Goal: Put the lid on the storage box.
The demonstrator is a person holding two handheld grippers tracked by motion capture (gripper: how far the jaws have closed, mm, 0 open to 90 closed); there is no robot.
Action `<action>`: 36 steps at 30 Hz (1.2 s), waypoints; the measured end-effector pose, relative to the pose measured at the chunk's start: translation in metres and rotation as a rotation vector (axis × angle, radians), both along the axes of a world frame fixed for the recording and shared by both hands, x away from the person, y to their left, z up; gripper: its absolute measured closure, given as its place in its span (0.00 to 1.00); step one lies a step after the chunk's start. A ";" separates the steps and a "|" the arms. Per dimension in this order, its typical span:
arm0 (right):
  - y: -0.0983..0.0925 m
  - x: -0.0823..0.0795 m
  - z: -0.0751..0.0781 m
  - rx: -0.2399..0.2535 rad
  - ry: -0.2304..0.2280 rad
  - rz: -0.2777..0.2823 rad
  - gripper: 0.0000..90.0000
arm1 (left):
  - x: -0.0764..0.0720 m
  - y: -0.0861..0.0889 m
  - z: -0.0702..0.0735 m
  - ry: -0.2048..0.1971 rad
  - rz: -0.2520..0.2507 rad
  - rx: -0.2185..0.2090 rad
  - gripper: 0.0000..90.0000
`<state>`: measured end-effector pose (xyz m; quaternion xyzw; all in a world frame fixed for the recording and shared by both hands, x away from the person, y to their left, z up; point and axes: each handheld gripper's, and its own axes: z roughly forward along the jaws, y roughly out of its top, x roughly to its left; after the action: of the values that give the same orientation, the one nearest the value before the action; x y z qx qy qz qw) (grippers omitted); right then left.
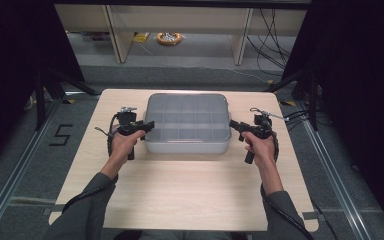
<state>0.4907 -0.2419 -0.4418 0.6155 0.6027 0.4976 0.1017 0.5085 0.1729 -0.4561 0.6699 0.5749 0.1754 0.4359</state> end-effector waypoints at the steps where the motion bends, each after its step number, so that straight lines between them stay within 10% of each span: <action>1: 0.001 -0.001 -0.001 0.000 0.001 0.006 0.51 | 0.000 0.000 0.000 0.001 0.001 -0.002 0.54; 9: 0.008 -0.004 -0.004 -0.074 -0.049 0.063 0.51 | -0.001 0.002 0.000 0.036 -0.001 -0.015 0.47; 10: 0.016 -0.009 0.001 -0.012 0.015 0.034 0.52 | -0.002 0.002 0.001 0.031 0.007 -0.015 0.44; 17: 0.019 -0.021 0.010 0.053 0.089 0.028 0.50 | -0.019 0.007 0.016 -0.011 -0.036 -0.043 0.39; 18: 0.012 -0.019 0.002 -0.042 -0.063 0.074 0.47 | -0.029 0.007 0.017 -0.019 -0.073 -0.027 0.37; 19: 0.011 -0.021 0.003 -0.053 -0.074 0.077 0.47 | -0.029 0.007 0.017 -0.019 -0.073 -0.027 0.36; 36: 0.009 -0.047 -0.002 -0.134 -0.121 0.112 0.41 | -0.088 0.007 0.016 -0.022 -0.190 -0.062 0.27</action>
<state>0.4437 -0.2331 -0.4440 0.5414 0.6609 0.4974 0.1508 0.4201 0.1799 -0.4405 0.7055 0.5093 0.1227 0.4773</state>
